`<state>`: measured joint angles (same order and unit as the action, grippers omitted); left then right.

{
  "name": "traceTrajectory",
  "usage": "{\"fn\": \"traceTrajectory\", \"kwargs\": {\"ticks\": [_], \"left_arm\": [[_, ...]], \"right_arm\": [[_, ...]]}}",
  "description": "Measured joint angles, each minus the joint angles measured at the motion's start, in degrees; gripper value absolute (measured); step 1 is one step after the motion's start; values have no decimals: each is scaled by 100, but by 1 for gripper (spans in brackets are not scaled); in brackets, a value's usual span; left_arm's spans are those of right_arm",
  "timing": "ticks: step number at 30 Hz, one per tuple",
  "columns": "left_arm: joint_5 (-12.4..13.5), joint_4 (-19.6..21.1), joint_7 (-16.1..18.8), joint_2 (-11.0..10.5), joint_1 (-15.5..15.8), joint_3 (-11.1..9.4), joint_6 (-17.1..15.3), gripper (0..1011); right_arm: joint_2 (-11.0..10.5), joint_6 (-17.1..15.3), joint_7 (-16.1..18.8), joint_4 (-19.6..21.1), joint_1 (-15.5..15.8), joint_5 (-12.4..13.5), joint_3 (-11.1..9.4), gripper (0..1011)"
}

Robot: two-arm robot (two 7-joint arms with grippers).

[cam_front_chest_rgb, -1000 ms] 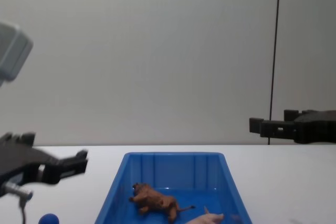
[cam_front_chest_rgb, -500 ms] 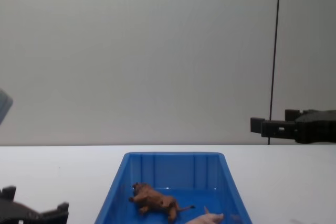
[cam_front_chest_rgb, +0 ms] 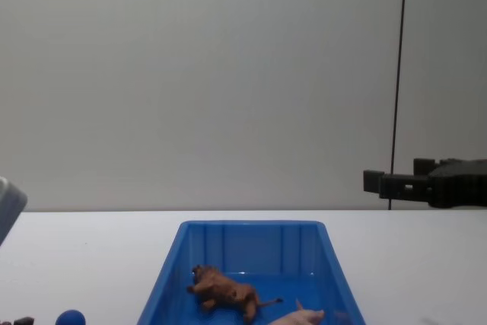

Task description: Pick up the two dolls from the table and place them into the box.

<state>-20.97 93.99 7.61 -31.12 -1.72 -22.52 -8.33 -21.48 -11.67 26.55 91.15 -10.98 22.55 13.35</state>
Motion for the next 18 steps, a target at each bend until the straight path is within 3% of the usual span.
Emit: {"fn": "traceTrajectory", "kwargs": {"ticks": [13, 18], "left_arm": [[136, -270, -144, 120, 86, 24, 129, 1000], [194, -334, -185, 155, 127, 41, 140, 906]], "right_arm": [[-1, 0, 0, 0, 1, 0, 1, 1001], [-2, 0, 0, 0, 2, 0, 1, 1001]]}}
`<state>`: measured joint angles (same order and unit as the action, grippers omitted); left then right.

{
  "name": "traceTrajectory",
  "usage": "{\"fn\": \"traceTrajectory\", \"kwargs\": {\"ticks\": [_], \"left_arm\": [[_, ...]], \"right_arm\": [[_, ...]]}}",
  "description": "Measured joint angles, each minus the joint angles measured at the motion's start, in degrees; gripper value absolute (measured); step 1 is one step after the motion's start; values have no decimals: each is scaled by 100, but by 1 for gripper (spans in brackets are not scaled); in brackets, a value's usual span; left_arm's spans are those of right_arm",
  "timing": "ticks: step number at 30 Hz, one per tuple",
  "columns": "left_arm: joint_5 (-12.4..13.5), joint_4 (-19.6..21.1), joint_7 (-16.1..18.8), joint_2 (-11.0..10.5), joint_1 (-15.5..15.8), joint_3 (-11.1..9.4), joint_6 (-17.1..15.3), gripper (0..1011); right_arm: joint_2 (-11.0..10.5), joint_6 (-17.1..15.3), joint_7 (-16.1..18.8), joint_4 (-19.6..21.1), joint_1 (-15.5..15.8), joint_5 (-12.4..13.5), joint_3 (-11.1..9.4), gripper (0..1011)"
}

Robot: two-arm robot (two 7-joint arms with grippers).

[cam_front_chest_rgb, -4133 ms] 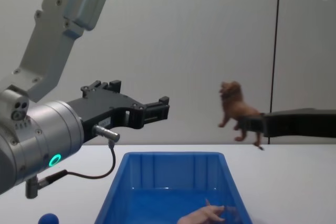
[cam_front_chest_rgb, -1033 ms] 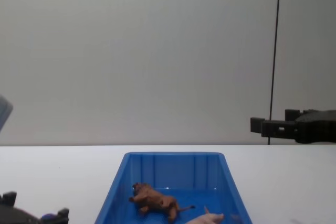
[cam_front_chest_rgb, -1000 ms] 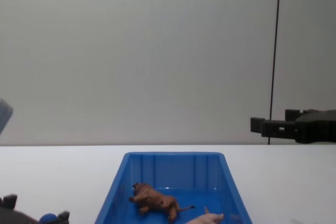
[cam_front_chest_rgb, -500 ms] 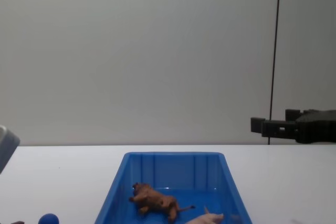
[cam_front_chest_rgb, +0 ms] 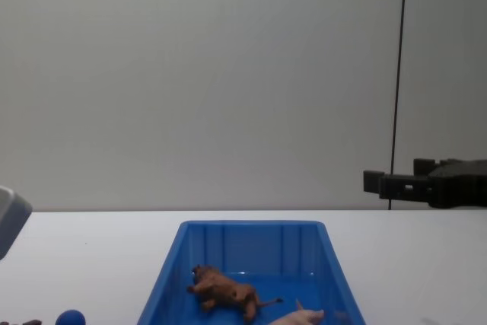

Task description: Pick up the two dolls from the table and place them into the box.

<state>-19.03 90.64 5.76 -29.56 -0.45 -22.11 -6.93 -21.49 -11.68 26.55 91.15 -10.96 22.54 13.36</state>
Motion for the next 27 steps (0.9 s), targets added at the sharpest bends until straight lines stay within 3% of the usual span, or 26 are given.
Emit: {"fn": "traceTrajectory", "kwargs": {"ticks": [11, 27], "left_arm": [[109, -172, -138, 98, 97, 21, -64, 592], [295, 16, -159, 103, 123, 114, 42, 465]], "right_arm": [[0, 0, 0, 0, 0, 0, 0, 1001], [0, 0, 0, -1, 0, 0, 0, 1001]]}}
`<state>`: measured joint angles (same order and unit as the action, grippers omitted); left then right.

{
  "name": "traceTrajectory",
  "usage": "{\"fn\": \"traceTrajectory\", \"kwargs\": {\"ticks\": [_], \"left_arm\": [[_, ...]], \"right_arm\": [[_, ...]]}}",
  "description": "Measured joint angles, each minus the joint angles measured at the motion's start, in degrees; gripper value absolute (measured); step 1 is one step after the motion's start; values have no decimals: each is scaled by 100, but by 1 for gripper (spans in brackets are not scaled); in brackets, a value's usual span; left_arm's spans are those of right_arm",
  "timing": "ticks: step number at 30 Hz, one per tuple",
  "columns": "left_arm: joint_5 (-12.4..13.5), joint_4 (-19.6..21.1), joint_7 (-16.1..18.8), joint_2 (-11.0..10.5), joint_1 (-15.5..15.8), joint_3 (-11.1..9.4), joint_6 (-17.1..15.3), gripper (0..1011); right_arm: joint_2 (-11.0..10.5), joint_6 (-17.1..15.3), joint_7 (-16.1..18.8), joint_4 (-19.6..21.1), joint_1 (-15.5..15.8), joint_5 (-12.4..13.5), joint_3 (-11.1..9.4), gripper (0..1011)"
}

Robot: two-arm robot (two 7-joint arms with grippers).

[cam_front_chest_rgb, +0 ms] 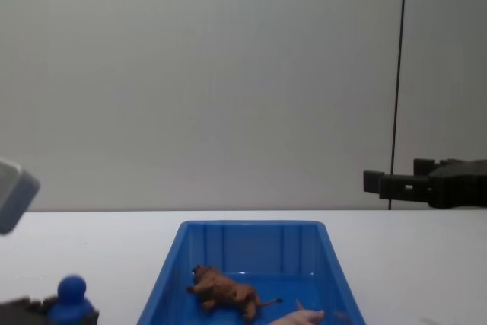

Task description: Pick up the two dolls from the table and place them into the box.

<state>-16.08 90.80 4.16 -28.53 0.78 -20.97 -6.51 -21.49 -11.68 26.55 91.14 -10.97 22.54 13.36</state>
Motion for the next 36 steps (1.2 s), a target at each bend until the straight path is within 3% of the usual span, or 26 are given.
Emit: {"fn": "traceTrajectory", "kwargs": {"ticks": [14, 25, 36], "left_arm": [[376, 428, 37, 102, 156, 65, 366, 379], [726, 528, -421, 447, 447, -59, 684, 316], [932, 436, -1046, 823, 725, -241, 956, 664]], "right_arm": [[0, 0, 0, 0, 0, 0, 0, 1001], [0, 0, 0, 0, 0, 0, 0, 1001], [0, 0, 0, 0, -1, 0, 0, 1001]]}}
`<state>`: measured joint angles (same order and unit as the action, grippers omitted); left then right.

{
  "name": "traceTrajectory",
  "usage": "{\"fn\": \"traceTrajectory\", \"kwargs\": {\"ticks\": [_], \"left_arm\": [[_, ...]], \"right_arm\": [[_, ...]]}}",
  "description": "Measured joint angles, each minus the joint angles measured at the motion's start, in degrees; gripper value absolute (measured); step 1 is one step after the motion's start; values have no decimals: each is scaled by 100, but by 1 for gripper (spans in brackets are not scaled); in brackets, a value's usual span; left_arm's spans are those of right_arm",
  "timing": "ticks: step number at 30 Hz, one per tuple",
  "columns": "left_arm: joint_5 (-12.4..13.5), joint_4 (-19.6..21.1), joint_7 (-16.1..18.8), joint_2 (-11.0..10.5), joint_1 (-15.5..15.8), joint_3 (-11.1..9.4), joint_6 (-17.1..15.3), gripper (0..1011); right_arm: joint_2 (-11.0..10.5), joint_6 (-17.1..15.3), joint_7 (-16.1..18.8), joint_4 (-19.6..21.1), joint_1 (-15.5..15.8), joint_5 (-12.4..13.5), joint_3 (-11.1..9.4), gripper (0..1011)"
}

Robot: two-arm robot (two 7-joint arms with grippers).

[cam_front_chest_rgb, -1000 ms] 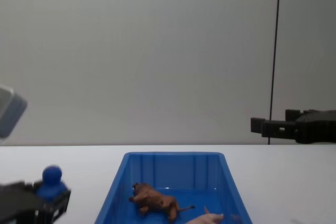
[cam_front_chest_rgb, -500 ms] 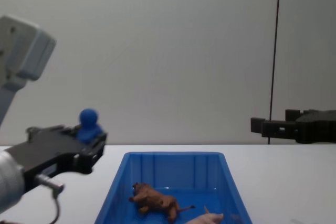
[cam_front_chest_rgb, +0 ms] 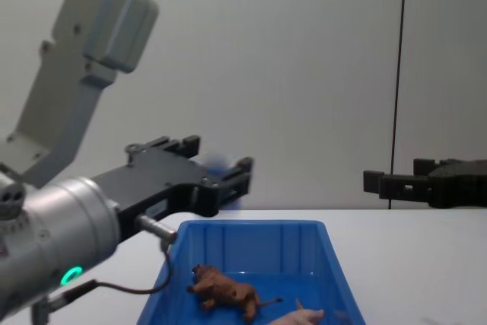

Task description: Pick up the two dolls from the table and place them into the box.

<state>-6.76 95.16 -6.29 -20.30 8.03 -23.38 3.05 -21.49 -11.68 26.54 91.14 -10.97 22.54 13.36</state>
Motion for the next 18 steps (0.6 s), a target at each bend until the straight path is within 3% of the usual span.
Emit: {"fn": "traceTrajectory", "kwargs": {"ticks": [5, 10, 18], "left_arm": [[18, -15, -178, 71, 53, -31, 91, 855], [6, 19, -281, 64, 55, -22, 166, 970], [-25, 76, -358, 33, 34, 2, 231, 1000]], "right_arm": [[0, 0, 0, 0, 0, 0, 0, 1001], [0, 0, 0, 0, 0, 0, 0, 1001], [0, 0, 0, 0, 0, 0, 0, 1001]]}}
